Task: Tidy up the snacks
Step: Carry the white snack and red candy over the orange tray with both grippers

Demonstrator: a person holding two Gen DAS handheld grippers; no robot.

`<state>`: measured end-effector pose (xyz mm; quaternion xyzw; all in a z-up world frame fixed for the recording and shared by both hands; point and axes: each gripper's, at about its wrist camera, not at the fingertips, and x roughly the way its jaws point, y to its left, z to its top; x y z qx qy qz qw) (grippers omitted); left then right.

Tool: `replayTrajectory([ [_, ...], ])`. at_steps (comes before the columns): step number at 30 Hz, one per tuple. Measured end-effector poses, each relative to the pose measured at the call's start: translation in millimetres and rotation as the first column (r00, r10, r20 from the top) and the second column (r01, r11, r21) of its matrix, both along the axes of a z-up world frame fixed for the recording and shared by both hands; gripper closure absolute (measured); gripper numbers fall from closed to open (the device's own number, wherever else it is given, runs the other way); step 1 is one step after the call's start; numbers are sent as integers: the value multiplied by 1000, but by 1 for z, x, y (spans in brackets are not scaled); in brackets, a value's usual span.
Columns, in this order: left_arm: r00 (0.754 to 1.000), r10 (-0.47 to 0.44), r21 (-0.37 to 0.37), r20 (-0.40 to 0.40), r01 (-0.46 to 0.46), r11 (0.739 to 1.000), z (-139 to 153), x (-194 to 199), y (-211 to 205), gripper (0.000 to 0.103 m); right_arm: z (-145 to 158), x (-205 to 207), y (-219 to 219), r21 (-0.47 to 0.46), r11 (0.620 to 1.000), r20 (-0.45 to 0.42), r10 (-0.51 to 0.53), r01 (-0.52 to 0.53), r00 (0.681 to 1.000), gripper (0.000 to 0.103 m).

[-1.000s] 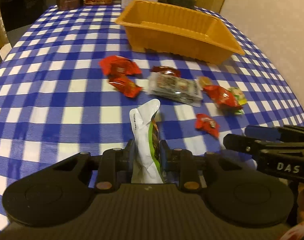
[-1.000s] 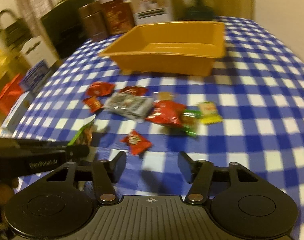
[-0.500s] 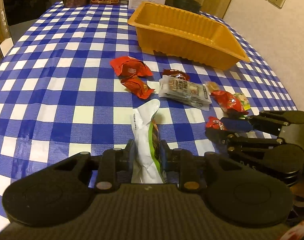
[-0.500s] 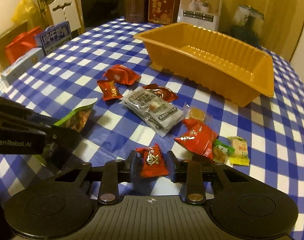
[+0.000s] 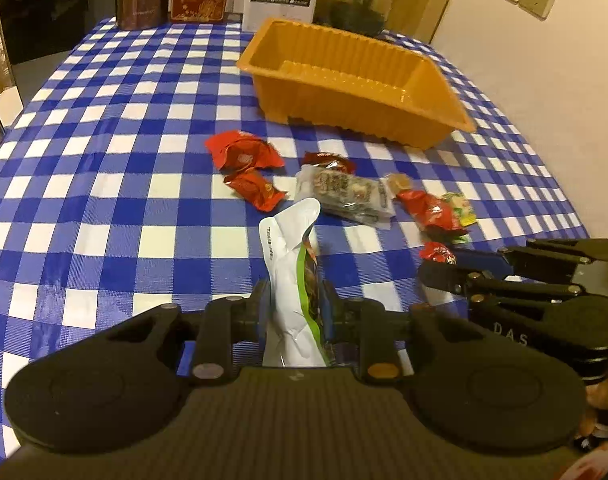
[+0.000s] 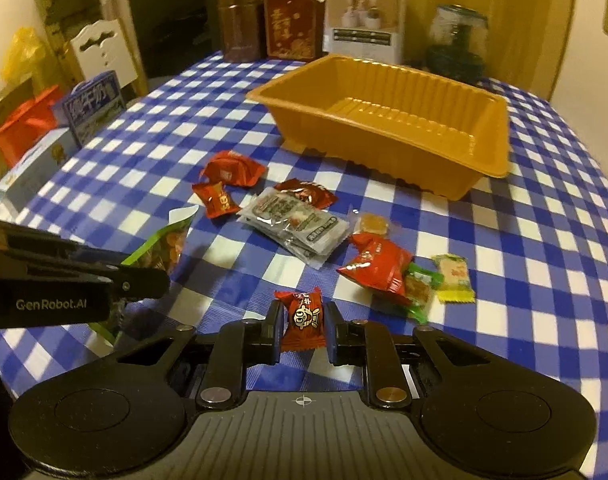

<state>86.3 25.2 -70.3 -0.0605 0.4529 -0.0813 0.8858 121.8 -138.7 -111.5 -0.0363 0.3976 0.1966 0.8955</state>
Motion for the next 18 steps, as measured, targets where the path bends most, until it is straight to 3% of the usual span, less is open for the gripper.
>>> replayTrajectory([
  [18,998,-44,-3,50,44,999,40,-19,-23,80,38,-30,-28,35,994,11,-105,105,994,82],
])
